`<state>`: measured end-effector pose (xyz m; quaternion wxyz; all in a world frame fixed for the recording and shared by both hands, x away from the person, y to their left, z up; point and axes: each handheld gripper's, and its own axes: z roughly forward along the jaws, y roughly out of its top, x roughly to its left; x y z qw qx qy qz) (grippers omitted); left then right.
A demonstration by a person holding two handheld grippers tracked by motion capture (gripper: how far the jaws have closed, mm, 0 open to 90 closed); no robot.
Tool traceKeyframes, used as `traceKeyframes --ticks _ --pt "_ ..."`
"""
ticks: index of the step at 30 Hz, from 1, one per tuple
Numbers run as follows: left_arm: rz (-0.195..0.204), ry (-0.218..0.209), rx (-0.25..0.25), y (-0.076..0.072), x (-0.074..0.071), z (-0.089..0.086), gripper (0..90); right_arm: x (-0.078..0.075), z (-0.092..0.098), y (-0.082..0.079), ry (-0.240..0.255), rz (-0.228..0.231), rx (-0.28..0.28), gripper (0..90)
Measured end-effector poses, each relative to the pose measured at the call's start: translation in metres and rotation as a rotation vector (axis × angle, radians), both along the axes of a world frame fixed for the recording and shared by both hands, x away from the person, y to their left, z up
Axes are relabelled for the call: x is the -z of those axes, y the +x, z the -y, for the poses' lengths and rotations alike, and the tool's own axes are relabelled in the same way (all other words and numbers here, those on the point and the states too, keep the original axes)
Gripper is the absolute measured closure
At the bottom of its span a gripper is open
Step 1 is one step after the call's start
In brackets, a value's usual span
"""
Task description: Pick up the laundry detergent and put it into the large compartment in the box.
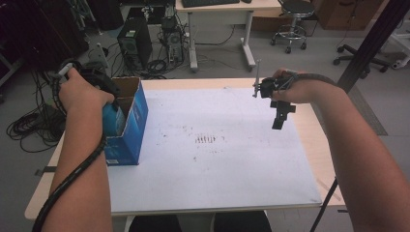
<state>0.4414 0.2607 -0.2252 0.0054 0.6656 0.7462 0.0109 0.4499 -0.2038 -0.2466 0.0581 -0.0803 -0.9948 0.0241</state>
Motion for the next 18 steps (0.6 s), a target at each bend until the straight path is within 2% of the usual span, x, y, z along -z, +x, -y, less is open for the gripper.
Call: traceKeyframes --ticks 18 --pt "0.006 0.009 0.012 0.001 0.029 0.004 36.2 0.004 -0.002 0.001 0.001 -0.004 -0.002 3.4"
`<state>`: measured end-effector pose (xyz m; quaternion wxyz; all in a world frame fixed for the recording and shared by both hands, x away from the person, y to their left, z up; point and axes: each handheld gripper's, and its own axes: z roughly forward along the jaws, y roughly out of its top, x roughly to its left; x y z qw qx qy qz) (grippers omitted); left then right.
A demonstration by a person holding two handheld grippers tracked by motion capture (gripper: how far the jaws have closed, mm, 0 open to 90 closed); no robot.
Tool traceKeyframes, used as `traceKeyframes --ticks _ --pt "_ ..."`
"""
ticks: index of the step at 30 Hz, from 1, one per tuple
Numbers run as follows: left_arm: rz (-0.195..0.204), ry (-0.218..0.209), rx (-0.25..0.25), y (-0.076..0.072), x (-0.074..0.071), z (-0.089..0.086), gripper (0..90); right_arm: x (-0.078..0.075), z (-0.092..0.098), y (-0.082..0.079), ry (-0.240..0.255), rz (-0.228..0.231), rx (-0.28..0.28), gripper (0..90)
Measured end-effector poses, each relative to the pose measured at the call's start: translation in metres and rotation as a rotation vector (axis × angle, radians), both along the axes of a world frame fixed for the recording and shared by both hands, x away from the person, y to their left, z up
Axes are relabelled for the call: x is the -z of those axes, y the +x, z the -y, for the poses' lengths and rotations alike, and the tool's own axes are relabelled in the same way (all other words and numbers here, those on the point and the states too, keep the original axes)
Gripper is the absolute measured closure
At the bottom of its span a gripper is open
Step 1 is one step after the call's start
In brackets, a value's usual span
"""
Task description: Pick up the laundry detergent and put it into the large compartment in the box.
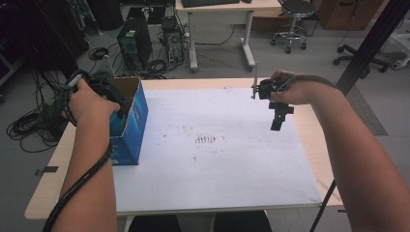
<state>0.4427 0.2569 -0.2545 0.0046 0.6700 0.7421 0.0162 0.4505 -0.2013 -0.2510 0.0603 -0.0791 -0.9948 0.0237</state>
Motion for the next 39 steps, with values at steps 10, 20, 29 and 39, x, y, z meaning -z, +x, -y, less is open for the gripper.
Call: traceKeyframes --ticks 10,20,29,39 --pt "-0.005 0.003 -0.009 -0.001 0.014 -0.003 36.2 0.002 0.000 0.001 -0.002 -0.004 -0.002 3.4" --pt "-0.020 -0.003 -0.001 0.001 0.023 -0.002 36.2 0.007 0.000 0.001 -0.004 -0.013 0.004 3.4" --pt "-0.020 0.002 -0.003 0.001 0.028 0.000 36.2 0.007 0.000 0.002 -0.003 -0.013 0.006 3.4" --pt "-0.020 0.017 -0.004 0.001 0.029 0.003 35.9 0.010 -0.001 0.002 -0.001 -0.016 0.002 3.4"
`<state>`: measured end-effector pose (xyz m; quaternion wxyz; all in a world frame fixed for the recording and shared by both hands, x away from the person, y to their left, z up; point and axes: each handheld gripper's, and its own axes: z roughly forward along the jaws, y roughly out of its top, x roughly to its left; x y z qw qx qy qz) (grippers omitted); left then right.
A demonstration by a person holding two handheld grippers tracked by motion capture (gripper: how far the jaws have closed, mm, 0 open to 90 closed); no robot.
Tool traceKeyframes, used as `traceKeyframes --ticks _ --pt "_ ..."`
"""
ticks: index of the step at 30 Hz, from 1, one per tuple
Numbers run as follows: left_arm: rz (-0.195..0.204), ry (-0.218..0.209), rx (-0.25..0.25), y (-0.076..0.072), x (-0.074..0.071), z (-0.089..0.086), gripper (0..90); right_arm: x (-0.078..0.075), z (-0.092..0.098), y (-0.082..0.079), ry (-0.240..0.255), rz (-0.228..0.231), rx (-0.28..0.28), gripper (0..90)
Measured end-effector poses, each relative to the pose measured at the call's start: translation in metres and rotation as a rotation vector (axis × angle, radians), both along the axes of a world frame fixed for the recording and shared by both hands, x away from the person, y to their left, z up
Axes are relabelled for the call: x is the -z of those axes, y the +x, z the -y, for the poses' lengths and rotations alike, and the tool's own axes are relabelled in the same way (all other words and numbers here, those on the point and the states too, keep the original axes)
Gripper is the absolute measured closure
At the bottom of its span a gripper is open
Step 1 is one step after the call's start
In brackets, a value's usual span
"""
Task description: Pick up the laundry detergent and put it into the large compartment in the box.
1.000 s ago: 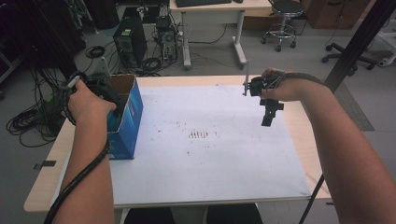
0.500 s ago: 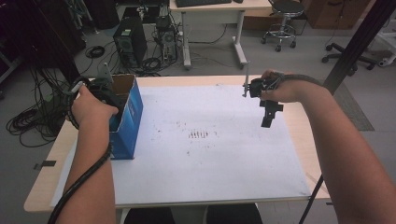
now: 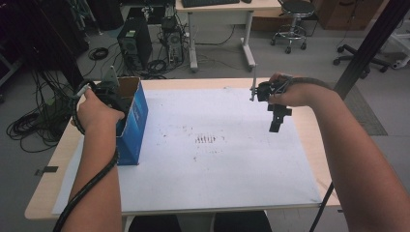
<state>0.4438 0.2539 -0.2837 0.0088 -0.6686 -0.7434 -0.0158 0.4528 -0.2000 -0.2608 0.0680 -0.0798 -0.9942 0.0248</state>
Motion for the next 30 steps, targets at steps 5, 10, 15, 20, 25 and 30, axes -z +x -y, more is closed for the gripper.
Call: traceKeyframes --ticks 5,10,15,20,25,30 --pt "-0.006 0.002 -0.002 0.000 0.003 -0.001 34.1 0.000 0.001 0.000 0.004 0.000 -0.002 3.4" --pt "-0.007 0.003 -0.006 0.000 0.001 -0.001 31.2 0.001 0.003 0.000 0.003 -0.001 0.001 3.4" --pt "0.003 0.003 -0.011 0.000 -0.004 0.000 29.9 0.001 0.003 -0.001 0.004 -0.002 0.000 3.4" --pt "0.007 0.001 -0.016 -0.001 -0.007 0.000 29.2 0.002 0.003 -0.002 0.006 -0.003 0.001 3.4" --pt "0.014 -0.002 -0.024 -0.002 -0.010 -0.001 28.7 0.002 0.004 -0.002 0.010 -0.002 0.000 3.4" --pt "0.021 0.001 -0.039 -0.004 -0.015 0.000 26.3 0.001 0.005 -0.003 0.011 -0.001 0.004 3.4"
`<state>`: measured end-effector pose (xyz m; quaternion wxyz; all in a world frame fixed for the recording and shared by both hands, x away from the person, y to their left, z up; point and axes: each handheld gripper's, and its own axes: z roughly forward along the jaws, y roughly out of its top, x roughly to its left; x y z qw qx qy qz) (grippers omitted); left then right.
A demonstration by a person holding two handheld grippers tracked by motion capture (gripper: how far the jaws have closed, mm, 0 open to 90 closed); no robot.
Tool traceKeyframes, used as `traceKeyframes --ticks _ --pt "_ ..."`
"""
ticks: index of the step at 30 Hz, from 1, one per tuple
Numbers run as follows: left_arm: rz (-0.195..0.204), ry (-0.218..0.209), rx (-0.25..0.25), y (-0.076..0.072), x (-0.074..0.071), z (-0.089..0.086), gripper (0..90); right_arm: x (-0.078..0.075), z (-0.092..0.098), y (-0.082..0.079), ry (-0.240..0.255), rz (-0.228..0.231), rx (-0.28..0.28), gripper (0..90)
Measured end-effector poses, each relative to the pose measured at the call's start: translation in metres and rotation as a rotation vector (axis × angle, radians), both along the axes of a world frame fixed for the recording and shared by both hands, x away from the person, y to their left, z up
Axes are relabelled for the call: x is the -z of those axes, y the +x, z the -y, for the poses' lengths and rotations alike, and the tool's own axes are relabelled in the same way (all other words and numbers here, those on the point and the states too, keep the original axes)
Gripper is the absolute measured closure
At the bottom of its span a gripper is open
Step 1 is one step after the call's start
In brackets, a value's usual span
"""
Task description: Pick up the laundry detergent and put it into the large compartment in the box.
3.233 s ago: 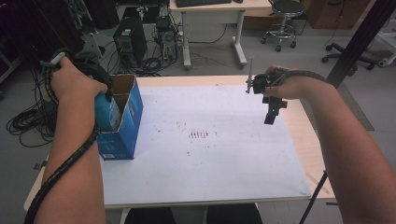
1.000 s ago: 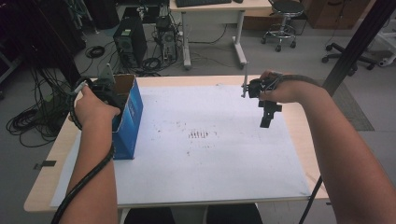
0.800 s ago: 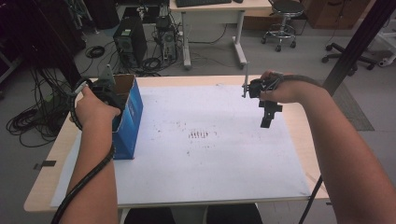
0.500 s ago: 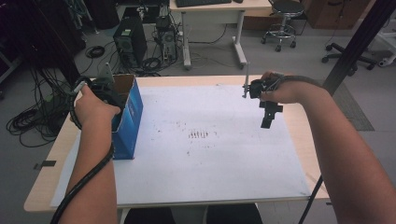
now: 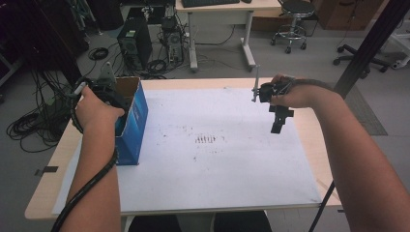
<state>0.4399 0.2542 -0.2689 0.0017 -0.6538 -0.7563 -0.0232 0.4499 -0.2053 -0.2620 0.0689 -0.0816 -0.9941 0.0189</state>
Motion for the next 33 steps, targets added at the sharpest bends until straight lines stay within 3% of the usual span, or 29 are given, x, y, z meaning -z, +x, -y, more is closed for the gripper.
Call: traceKeyframes --ticks 17,24,28,33 --pt "0.008 0.029 -0.019 -0.005 -0.018 0.001 20.8 -0.002 0.001 -0.002 0.008 0.003 -0.002 3.4" --pt "0.011 0.037 -0.004 -0.006 -0.026 0.005 16.2 -0.002 0.001 -0.003 0.013 0.005 -0.007 3.4" --pt "0.023 0.008 0.002 -0.008 -0.031 0.006 14.6 -0.003 0.003 -0.003 0.011 0.006 -0.001 3.4" --pt "0.012 0.018 0.021 -0.009 -0.037 0.008 9.9 -0.004 0.004 -0.003 0.015 0.009 -0.004 3.4"
